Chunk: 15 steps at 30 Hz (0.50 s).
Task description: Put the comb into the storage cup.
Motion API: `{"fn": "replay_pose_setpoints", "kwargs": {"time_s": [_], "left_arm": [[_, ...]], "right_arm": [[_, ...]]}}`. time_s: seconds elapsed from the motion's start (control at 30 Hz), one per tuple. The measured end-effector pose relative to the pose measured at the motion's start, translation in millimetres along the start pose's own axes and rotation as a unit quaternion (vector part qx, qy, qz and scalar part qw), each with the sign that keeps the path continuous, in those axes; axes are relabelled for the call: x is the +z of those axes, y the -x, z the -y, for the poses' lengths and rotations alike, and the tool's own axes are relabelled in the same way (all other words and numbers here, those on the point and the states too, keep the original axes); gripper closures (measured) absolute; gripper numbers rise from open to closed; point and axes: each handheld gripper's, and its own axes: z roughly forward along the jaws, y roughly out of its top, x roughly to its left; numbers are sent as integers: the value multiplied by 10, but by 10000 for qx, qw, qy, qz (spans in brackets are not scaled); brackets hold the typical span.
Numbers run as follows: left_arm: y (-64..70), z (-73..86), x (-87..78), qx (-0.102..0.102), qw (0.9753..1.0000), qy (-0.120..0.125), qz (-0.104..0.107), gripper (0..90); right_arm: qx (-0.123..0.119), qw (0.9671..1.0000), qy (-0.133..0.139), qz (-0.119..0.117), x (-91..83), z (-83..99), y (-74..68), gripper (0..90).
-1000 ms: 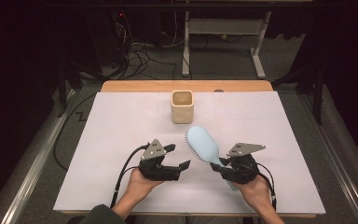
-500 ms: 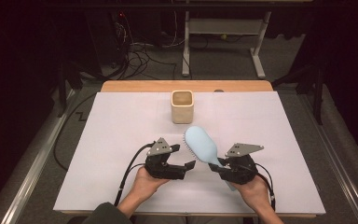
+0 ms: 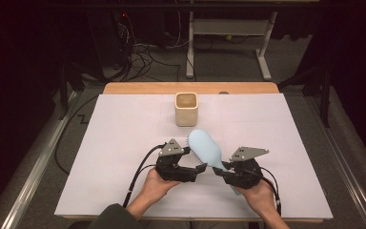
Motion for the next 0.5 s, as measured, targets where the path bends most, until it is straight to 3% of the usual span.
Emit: {"fn": "replay_pose_setpoints", "kwargs": {"time_s": [0.2,0.5], "left_arm": [[3,-13,45,-129,9998,62,114,163],[50,-48,113,-97,9999,0,98,161]], "right_arm": [[6,10000,-19,-12,1,0,-9,705],[-72,10000,7,-46,11,-10,-43,704]]}}
